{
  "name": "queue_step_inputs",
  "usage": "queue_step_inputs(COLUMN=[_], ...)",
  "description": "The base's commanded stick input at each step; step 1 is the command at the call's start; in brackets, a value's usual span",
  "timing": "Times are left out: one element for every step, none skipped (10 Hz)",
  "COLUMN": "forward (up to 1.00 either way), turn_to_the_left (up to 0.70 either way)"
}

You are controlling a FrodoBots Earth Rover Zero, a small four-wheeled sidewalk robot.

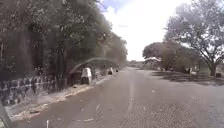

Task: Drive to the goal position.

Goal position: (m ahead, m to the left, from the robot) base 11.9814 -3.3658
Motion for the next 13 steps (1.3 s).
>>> queue_step_inputs(forward=[0.47, 0.22, 0.00, 0.00, 0.00, 0.00, 0.00, 0.00, 0.00, 0.00, 0.00, 0.70, 0.70], turn_to_the_left=[0.00, 0.00, 0.00, 0.00, 0.00, 0.00, 0.00, 0.00, 0.00, 0.00, 0.00, -0.09, -0.27])
